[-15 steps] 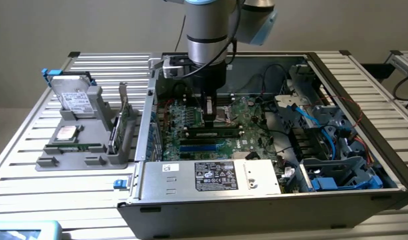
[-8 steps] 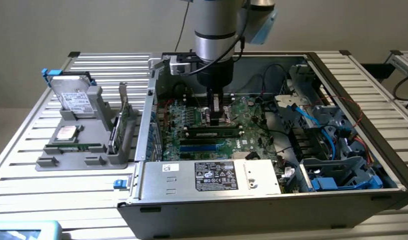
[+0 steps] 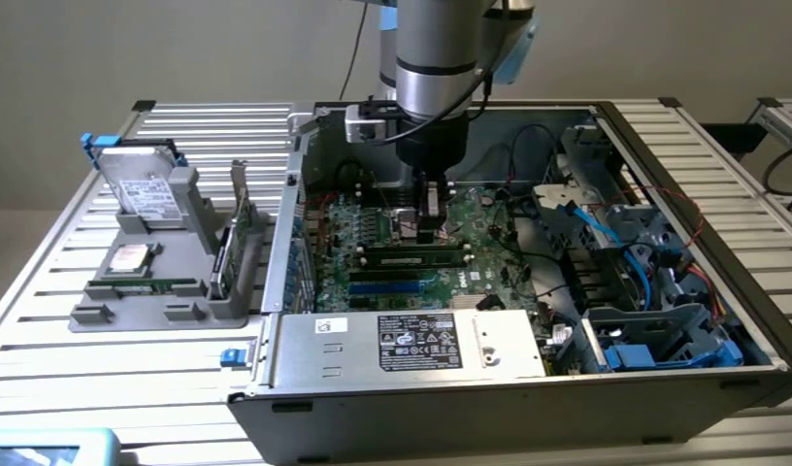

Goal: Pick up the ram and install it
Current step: 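Press down the ram until it locks into place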

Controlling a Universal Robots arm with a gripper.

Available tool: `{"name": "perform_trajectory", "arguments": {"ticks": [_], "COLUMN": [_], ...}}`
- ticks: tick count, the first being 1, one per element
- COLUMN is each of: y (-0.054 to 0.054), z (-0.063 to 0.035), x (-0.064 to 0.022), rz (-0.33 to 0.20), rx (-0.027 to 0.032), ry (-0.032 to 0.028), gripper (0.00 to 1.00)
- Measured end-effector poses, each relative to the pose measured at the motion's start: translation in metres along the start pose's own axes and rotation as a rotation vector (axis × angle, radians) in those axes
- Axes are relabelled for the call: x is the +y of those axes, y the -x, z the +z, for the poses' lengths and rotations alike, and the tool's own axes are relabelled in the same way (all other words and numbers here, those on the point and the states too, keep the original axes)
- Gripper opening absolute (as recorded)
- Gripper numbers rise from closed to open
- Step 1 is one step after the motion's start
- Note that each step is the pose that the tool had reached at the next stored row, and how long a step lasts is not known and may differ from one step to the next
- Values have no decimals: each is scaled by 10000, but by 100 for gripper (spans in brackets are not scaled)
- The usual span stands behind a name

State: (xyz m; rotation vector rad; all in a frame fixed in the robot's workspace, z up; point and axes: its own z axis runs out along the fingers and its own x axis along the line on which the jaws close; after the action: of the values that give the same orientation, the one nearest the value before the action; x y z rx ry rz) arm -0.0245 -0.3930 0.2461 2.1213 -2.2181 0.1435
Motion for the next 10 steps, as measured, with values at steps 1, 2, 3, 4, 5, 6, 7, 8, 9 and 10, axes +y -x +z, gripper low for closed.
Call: {"name": "perform_trajectory", "arguments": {"ticks": [1, 2, 3, 4, 5, 6, 7, 8, 9, 10], "y": [0, 0, 0, 0, 0, 0, 0, 0, 0, 0], "z": [0, 0, 1, 1, 1, 1, 1, 1, 1, 1], "x": [0, 0, 0, 0, 0, 0, 0, 0, 0, 0], "rz": [0, 1, 1, 1, 1, 1, 1, 11, 74, 183], "rx": [0, 0, -1, -3, -2, -2, -2, -2, 1, 2], "ry": [0, 0, 0, 0, 0, 0, 0, 2, 9, 21], "gripper": [11, 11, 11, 11, 11, 11, 11, 11, 11, 11]}}
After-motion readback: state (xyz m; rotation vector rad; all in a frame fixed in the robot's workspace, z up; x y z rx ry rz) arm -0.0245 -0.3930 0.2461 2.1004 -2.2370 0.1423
